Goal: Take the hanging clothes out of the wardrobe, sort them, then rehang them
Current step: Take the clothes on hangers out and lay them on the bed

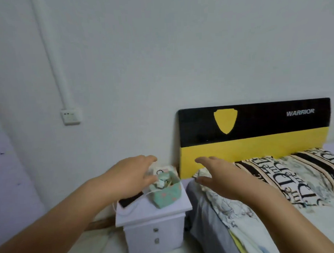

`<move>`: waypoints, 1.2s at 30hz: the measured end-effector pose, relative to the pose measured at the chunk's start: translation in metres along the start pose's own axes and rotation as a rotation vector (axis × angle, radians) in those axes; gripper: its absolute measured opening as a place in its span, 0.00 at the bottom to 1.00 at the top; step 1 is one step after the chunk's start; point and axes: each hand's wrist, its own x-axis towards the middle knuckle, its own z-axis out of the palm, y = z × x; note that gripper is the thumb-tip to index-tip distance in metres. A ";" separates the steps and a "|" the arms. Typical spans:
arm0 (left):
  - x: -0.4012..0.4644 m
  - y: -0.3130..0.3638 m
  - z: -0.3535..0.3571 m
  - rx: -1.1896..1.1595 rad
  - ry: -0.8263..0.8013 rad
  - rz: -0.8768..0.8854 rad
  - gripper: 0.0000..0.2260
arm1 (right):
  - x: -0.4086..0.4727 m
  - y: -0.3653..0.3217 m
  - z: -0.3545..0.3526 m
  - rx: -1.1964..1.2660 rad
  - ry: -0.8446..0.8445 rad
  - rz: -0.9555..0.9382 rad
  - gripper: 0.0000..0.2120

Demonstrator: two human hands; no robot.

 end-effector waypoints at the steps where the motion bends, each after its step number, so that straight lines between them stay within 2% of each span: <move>1: -0.011 -0.023 -0.005 0.005 0.000 -0.035 0.24 | 0.014 -0.023 0.005 0.004 0.005 -0.029 0.26; 8: -0.098 -0.178 -0.025 0.008 0.025 -0.322 0.25 | 0.092 -0.186 0.040 0.072 -0.013 -0.312 0.27; 14: -0.169 -0.271 -0.038 -0.047 0.042 -0.585 0.25 | 0.134 -0.304 0.064 0.060 -0.101 -0.575 0.27; 26: -0.301 -0.369 -0.053 -0.084 0.247 -1.121 0.23 | 0.189 -0.505 0.088 0.055 -0.212 -1.123 0.26; 32: -0.364 -0.397 -0.066 -0.034 0.328 -1.340 0.23 | 0.179 -0.597 0.100 0.091 -0.250 -1.377 0.26; 36: -0.405 -0.420 -0.079 0.070 0.429 -1.425 0.21 | 0.157 -0.654 0.106 0.205 -0.276 -1.488 0.26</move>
